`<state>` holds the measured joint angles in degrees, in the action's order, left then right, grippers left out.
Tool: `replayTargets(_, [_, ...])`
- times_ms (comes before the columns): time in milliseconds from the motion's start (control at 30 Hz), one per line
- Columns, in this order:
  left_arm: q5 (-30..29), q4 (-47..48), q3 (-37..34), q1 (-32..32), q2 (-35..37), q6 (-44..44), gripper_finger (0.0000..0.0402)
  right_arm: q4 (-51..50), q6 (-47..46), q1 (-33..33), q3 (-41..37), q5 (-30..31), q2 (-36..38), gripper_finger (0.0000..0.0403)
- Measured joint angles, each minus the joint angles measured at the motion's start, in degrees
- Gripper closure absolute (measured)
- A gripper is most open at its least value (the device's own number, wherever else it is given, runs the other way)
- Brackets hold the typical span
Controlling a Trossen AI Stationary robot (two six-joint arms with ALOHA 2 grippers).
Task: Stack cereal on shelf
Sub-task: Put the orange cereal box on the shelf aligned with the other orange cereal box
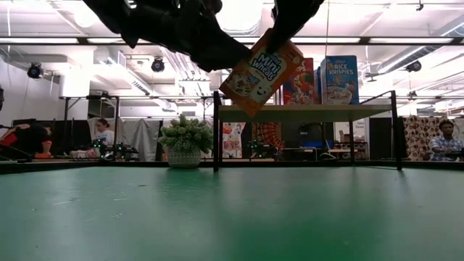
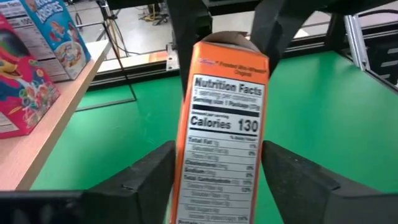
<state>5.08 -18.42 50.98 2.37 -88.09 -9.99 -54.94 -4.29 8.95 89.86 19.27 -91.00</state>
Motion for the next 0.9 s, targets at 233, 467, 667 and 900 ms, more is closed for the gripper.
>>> replayTargets(233, [0.4, 0.3, 0.0, -0.1, 0.0, 0.4, 0.0238, 1.0, -1.8, 0.0, 0.0, -3.8, 0.0, 0.0245])
replayTargets(467, [0.3, -0.1, 0.0, -0.1, 0.0, 0.2, 0.0268, 2.0, -2.1, 0.0, 0.1, -4.2, 0.2, 0.0216])
replayTargets(667, [0.1, -1.8, -0.1, 0.0, 0.1, 0.2, 0.0274, 1.6, -2.0, 0.2, 1.9, -4.5, 2.0, 0.0214])
replayTargets(900, [0.6, -7.3, -1.8, 0.6, 2.8, 0.1, 0.0274, 1.2, -2.0, 0.2, 2.1, -4.5, 8.7, 0.0214])
